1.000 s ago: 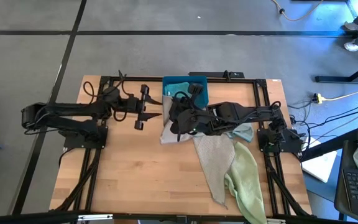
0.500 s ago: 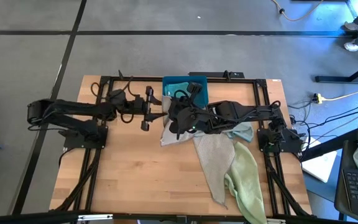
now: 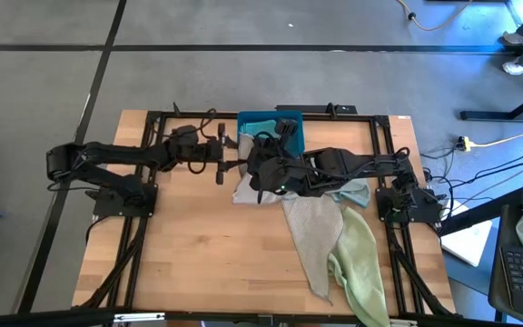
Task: Fold microfiber towels
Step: Fold the left gray towel
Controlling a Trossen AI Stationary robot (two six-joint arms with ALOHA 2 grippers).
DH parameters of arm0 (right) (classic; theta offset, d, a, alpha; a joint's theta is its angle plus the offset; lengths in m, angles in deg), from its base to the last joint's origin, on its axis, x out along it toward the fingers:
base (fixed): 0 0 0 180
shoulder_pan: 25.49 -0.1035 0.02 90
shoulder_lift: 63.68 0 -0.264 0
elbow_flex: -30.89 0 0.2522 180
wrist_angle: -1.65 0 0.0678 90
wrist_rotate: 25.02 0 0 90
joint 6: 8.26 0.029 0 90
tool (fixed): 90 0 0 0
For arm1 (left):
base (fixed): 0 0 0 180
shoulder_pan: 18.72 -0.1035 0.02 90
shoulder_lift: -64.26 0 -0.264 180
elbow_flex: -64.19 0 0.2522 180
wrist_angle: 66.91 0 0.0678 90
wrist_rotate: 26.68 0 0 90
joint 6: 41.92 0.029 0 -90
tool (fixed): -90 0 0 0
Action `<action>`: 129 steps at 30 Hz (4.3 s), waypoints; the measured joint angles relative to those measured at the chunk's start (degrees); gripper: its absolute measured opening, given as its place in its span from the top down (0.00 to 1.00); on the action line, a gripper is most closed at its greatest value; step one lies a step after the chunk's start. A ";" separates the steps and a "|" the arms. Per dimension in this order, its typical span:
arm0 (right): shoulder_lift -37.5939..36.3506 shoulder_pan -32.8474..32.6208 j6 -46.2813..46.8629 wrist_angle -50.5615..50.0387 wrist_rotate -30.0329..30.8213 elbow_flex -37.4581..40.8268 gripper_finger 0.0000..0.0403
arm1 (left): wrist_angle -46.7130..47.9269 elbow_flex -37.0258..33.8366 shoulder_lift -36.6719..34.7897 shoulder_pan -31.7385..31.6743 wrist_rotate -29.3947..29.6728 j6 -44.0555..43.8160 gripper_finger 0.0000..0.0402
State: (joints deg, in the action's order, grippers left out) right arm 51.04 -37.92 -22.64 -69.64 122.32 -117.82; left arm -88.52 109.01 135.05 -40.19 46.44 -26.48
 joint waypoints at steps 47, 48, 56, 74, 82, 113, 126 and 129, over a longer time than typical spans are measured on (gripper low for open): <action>-0.16 -4.84 -4.29 0.65 13.51 0.00 0.98 | 17.01 -0.05 -10.30 -6.01 11.77 6.76 0.99; -0.16 -4.90 -4.27 0.49 13.53 0.00 0.98 | 17.55 -0.03 -11.28 -6.02 10.04 6.71 1.00; -0.16 -4.96 -3.22 0.35 12.99 0.00 0.98 | 17.05 -0.05 -17.05 -5.84 -6.97 -0.02 0.93; -0.18 -2.34 10.27 -5.26 -4.99 0.02 0.98 | 1.20 -0.05 -15.85 3.26 -9.94 -10.88 0.60; -0.18 -1.70 10.37 -4.83 -6.09 0.59 0.98 | -4.81 -0.03 -9.29 6.23 -3.95 -12.30 0.52; -0.18 -4.39 4.78 -3.91 2.58 0.61 0.98 | 2.94 2.88 10.14 -1.40 -3.69 -2.91 0.51; -0.18 -4.42 2.42 -3.97 3.33 0.61 0.98 | -2.34 2.88 14.43 -2.56 -5.90 -2.90 0.52; -0.18 -4.42 2.26 -4.11 3.68 0.61 0.98 | -1.99 2.88 14.41 -2.87 -6.60 -2.44 0.57</action>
State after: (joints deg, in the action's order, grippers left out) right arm 50.86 -42.33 -20.38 -73.76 126.00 -117.21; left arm -90.51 111.88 149.46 -43.06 39.84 -28.92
